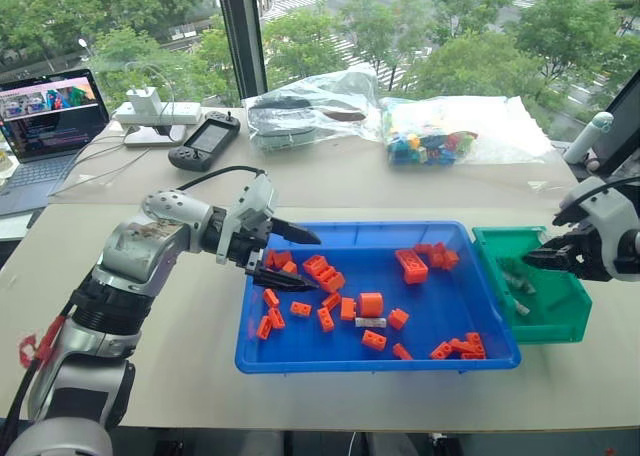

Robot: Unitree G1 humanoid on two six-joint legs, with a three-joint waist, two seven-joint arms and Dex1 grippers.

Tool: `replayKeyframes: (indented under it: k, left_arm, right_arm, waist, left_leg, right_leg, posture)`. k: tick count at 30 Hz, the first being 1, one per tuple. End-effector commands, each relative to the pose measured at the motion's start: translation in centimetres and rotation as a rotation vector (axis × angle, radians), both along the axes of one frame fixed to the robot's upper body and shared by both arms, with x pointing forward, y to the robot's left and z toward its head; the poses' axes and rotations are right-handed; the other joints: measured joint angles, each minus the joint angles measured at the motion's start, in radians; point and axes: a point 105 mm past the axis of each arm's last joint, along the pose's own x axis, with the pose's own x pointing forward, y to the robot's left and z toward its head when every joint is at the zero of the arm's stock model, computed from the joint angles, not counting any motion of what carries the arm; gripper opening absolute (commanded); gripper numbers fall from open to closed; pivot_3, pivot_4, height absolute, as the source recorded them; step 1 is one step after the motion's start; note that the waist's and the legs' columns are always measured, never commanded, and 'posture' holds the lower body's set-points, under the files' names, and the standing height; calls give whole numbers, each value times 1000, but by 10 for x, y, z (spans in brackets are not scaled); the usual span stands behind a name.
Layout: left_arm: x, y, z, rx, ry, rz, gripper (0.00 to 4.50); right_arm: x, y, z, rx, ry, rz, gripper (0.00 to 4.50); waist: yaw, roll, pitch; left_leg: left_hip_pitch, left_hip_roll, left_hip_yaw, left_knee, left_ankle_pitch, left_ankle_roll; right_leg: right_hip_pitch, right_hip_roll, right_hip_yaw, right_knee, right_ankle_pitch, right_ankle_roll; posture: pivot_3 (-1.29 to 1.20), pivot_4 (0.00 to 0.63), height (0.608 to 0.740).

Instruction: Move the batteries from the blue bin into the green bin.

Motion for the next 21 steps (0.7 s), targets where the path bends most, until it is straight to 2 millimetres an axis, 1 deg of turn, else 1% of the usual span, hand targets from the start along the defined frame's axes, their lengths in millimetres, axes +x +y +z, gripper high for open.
replayKeyframes:
  k: [1, 2, 3, 5, 7, 8, 9, 10, 11, 12, 14, 15, 16, 19, 21]
  left_arm:
    - [-1, -1, 9, -1, -43, -15, 4500]
    - [-2, 0, 8, 3, -45, -16, 4500]
    - [-2, 1, 8, 5, -46, -16, 4500]
    - [-1, 2, 7, 9, -45, -11, 4500]
    - [0, 3, 7, 14, -47, -4, 4500]
    - [1, 3, 6, 18, -51, 4, 4500]
    - [2, 3, 6, 21, -54, 10, 4500]
    - [3, 3, 6, 22, -56, 13, 4500]
    - [3, 3, 6, 22, -56, 14, 4500]
    - [2, 4, 6, 21, -53, 14, 4500]
    - [1, 4, 5, 21, -49, 15, 4500]
    - [1, 4, 5, 22, -48, 16, 4500]
    - [2, 4, 5, 23, -48, 16, 4500]
    - [1, 5, 4, 30, -50, 19, 4500]
    - [0, 6, 4, 30, -48, 18, 4500]
  right_arm:
    - [1, 3, 37, -30, -115, 21, 3858]
    - [1, 13, 44, -30, -134, 63, 4238]
    - [0, 19, 49, -31, -145, 94, 4374]
    - [-1, 44, 57, 2, -161, 206, 4374]
    - [-8, 77, 58, 38, -144, 359, 4374]
    - [-13, 96, 52, 29, -114, 448, 4374]
    - [-18, 109, 44, 6, -89, 525, 4374]
    - [-22, 120, 37, -16, -67, 584, 4374]
    - [-24, 126, 33, -28, -53, 618, 4374]
    - [-29, 139, 25, 0, -31, 693, 4374]
    - [-39, 157, 13, 59, 9, 795, 4374]
    - [-42, 162, 9, 81, 26, 827, 4374]
    - [-42, 163, 5, 79, 36, 830, 4374]
    - [-35, 174, -17, 28, 50, 883, 4374]
    - [-33, 182, -27, 29, 58, 912, 4374]
  waist:
    - [0, 0, 0]
    - [-1, 0, 0]
    - [-2, 0, 0]
    - [-6, 0, 0]
    - [-8, 0, 0]
    - [-8, 0, 0]
    - [-7, 0, 0]
    - [-6, 0, 0]
    - [-6, 0, 0]
    - [-5, 0, 0]
    - [0, 0, 0]
    - [1, 0, 0]
    - [2, 0, 0]
    - [3, 0, 0]
    - [1, 0, 0]
  left_leg:
    - [0, 0, 0, 0, 0, 0]
    - [0, 0, 0, 0, 0, 0]
    - [0, 0, 0, 0, 0, 0]
    - [0, 0, 0, 0, 0, 0]
    - [0, 1, 0, 0, 0, 0]
    - [0, 1, 0, 0, 0, 0]
    - [0, 1, -1, 0, 0, 0]
    - [0, 1, -1, 0, 0, 0]
    - [0, 1, -1, 0, 0, 0]
    - [0, 1, -1, 0, 0, 0]
    - [0, 1, -1, 0, 0, 0]
    - [0, 0, -1, 0, 0, 0]
    - [0, 0, -1, 0, 0, 0]
    - [0, 0, -1, 1, 0, 0]
    - [0, 0, -1, 1, 0, 0]
  right_leg:
    - [0, 0, 0, 0, 0, 0]
    - [0, 0, 0, 0, 0, 0]
    - [0, 0, 0, 0, 0, 0]
    - [0, 0, 0, 0, 0, 0]
    - [0, 1, 0, 0, 0, 0]
    - [0, 1, 0, 0, 0, 0]
    - [0, 1, 0, 0, 0, 0]
    - [0, 1, 0, 0, 0, 0]
    - [0, 1, 0, 0, 0, 0]
    - [0, 1, 0, 0, 0, 0]
    - [1, 1, -1, 0, 0, 0]
    - [1, 1, 0, 0, 0, 0]
    - [1, 1, 0, 0, 0, 0]
    - [1, 1, 0, 0, 0, 0]
    - [1, 1, -1, 0, 0, 0]
  posture:
    - [0, 150, 732]
    - [0, 150, 732]
    - [0, 150, 732]
    - [0, 150, 732]
    - [0, 150, 732]
    - [0, 150, 732]
    - [0, 150, 732]
    - [0, 150, 732]
    - [0, 150, 732]
    - [0, 150, 732]
    - [0, 150, 732]
    - [0, 150, 732]
    - [0, 150, 732]
    - [0, 150, 732]
    - [0, 150, 732]
